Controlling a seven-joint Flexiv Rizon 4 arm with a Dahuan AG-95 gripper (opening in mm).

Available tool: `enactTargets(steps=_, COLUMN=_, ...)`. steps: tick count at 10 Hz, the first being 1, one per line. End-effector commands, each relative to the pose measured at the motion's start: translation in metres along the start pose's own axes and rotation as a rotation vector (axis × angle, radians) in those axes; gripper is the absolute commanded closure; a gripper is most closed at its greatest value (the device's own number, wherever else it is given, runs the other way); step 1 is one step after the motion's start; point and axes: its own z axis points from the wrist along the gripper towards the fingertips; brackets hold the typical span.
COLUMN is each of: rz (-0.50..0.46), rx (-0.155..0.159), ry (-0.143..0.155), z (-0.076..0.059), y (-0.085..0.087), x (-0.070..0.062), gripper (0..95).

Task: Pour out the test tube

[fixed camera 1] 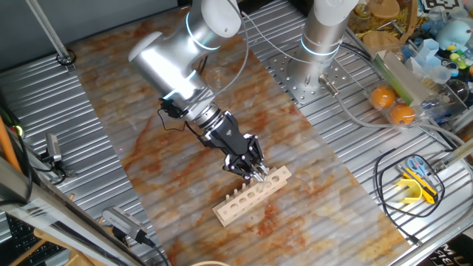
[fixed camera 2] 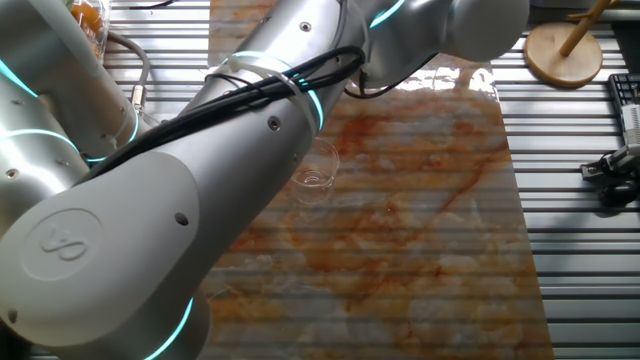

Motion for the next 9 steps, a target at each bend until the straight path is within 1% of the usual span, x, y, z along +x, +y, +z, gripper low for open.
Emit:
enactTargets(steps=1, rz=-0.012, rx=0.003, ry=-0.003, z=0.000, y=0.000, x=0.001, gripper=95.0)
enactTargets(steps=3, rz=-0.006, rx=0.004, ry=-0.011, z=0.000, y=0.000, x=0.001, gripper=95.0)
enactTargets(steps=4, rz=0.012, rx=0.008, ry=-0.015, z=-0.002, y=0.004, x=-0.005, gripper=95.0)
enactTargets(steps=5, rz=0.018, rx=0.011, ry=-0.011, z=-0.004, y=0.006, x=-0.008, gripper=95.0)
enactTargets(steps=7, rz=0.013, rx=0.011, ry=-0.008, z=-0.011, y=0.008, x=-0.009, gripper=95.0)
enactTargets(steps=9, rz=0.017, rx=0.012, ry=-0.012, z=-0.016, y=0.010, x=-0.010, gripper=95.0)
